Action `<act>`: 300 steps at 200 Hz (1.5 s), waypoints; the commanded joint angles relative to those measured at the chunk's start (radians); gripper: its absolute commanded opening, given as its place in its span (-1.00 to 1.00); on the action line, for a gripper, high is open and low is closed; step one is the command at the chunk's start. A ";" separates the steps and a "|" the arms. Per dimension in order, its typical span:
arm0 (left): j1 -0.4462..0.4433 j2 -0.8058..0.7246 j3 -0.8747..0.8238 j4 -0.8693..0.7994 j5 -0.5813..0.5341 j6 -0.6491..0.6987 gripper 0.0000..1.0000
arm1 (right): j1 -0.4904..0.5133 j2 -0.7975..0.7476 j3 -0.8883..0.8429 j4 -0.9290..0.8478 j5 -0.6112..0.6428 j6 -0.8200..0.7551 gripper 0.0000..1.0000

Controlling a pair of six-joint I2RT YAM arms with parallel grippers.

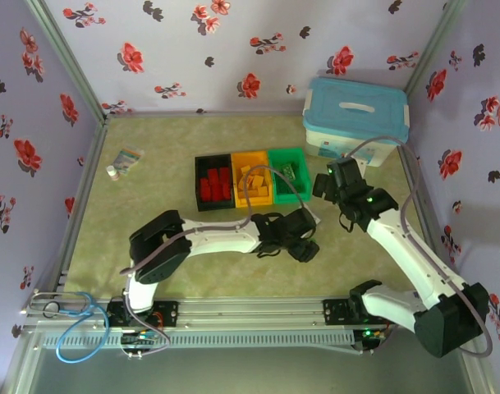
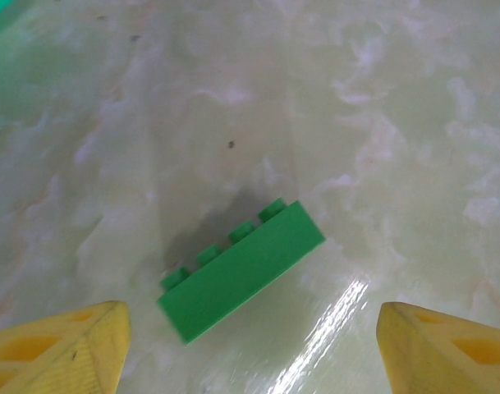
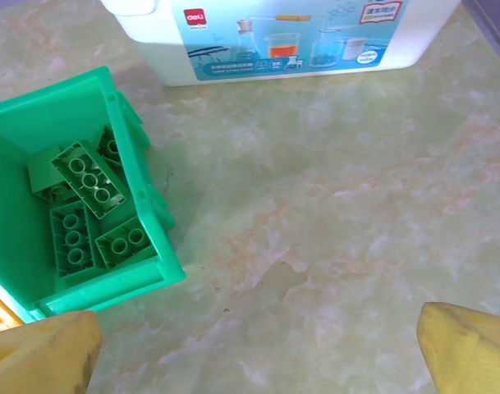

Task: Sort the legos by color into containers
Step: Pick up the lego from the middle-left of the table.

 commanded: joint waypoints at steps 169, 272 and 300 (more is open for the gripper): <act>0.003 0.229 0.258 -0.243 -0.039 0.329 -0.21 | -0.078 -0.122 -0.122 0.007 -0.040 0.042 0.99; 0.169 0.059 0.227 -0.214 0.105 0.283 -0.57 | -0.110 -0.121 -0.157 -0.033 0.008 0.096 0.98; 0.251 0.013 0.274 -0.195 0.121 0.242 -0.57 | -0.111 -0.133 -0.201 -0.004 -0.021 0.113 0.98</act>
